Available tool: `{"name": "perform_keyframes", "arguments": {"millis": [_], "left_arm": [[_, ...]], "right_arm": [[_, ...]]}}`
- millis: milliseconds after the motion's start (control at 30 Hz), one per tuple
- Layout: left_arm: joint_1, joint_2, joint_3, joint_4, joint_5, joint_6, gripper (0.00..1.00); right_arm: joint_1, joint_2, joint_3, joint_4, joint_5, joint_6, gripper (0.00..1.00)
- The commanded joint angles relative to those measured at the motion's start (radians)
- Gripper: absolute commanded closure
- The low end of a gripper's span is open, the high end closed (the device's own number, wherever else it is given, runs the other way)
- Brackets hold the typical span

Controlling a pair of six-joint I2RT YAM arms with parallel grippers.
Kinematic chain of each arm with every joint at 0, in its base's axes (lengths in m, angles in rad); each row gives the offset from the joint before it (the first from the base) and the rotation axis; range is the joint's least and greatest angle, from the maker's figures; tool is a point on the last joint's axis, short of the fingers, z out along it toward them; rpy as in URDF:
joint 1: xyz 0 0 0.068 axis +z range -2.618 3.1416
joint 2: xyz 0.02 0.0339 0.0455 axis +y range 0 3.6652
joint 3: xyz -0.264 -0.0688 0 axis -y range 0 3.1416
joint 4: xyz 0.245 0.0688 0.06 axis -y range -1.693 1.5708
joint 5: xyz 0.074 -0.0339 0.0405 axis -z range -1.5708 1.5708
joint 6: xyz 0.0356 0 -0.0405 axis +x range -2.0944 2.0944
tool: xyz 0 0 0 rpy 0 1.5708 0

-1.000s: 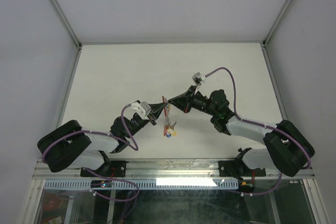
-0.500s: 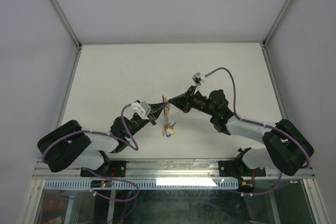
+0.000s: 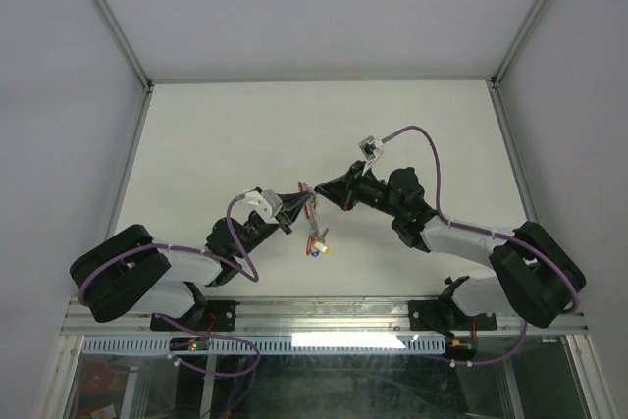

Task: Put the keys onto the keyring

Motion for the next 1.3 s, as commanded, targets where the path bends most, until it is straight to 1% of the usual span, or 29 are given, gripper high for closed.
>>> {"name": "perform_keyframes", "arguments": {"millis": [0,733,867,933,1100,1133,1200,1267], "left_arm": [[0.011,-0.011,0.012,0.067,0.044,0.003,1.00],[0.009,-0.003,-0.003,0.104,0.073,0.023,1.00],[0.011,-0.003,-0.003,0.108,0.075,0.025,1.00],[0.011,-0.001,-0.004,0.108,0.078,0.025,1.00],[0.011,-0.001,-0.006,0.113,0.082,0.025,1.00],[0.009,-0.002,-0.007,0.115,0.082,0.025,1.00],[0.010,-0.002,-0.010,0.121,0.086,0.028,1.00],[0.010,-0.001,-0.014,0.132,0.094,0.027,1.00]], "right_arm": [[0.005,0.018,0.048,0.032,0.038,0.045,1.00],[0.005,0.039,0.039,0.027,0.022,0.140,1.00],[0.004,0.025,0.023,0.022,0.023,0.140,0.92],[0.003,0.011,0.013,0.022,0.027,0.137,0.86],[-0.001,-0.030,0.003,-0.003,0.018,0.097,0.67],[-0.004,-0.041,0.004,-0.025,0.012,0.082,0.65],[-0.016,-0.076,0.005,-0.072,0.007,0.040,0.61],[-0.031,-0.126,0.004,-0.142,0.016,-0.023,0.61]]}}
